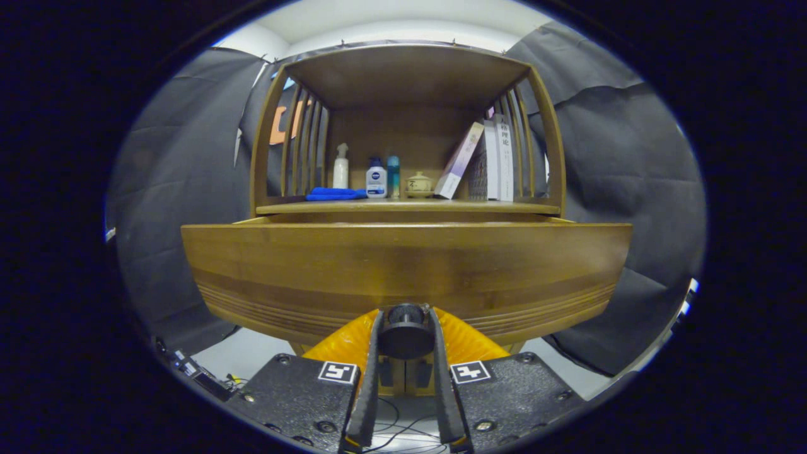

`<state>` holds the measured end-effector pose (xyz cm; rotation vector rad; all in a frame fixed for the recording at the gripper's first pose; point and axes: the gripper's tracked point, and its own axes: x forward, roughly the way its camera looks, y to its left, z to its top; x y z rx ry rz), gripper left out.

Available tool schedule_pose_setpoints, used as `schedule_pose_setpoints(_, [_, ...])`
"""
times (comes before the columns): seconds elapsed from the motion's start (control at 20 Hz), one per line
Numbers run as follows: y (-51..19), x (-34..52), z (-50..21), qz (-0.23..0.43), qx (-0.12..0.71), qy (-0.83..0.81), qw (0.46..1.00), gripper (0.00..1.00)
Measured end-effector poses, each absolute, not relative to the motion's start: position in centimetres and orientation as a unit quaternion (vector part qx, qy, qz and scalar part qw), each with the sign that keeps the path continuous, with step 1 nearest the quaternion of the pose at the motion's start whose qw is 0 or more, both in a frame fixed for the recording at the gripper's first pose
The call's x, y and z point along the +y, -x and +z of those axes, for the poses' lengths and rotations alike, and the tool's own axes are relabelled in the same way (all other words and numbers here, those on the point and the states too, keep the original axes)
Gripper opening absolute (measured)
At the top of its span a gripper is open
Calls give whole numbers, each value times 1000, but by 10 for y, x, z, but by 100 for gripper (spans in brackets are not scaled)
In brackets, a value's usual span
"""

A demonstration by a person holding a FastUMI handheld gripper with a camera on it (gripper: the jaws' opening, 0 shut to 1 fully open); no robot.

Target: Pull open the drawer, take out the items inside it, and place them on the countertop above the cabinet.

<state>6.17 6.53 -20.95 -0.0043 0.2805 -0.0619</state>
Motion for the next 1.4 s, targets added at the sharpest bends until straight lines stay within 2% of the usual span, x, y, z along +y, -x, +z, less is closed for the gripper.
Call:
schedule_pose_setpoints(0.5, [-16, 71, -214, -21, 150, 10, 988, 41])
schedule_pose_setpoints(0.85, [-10, 70, -212, -23, 144, 23, 989, 42])
schedule_pose_setpoints(0.95, [-7, 70, -203, -18, 130, 14, 991, 49])
schedule_pose_setpoints(1.3, [4, 66, -109, 1, 59, -6, 998, 100])
schedule_pose_setpoints(1.4, [-4, 62, -79, 1, 48, -6, 999, 100])
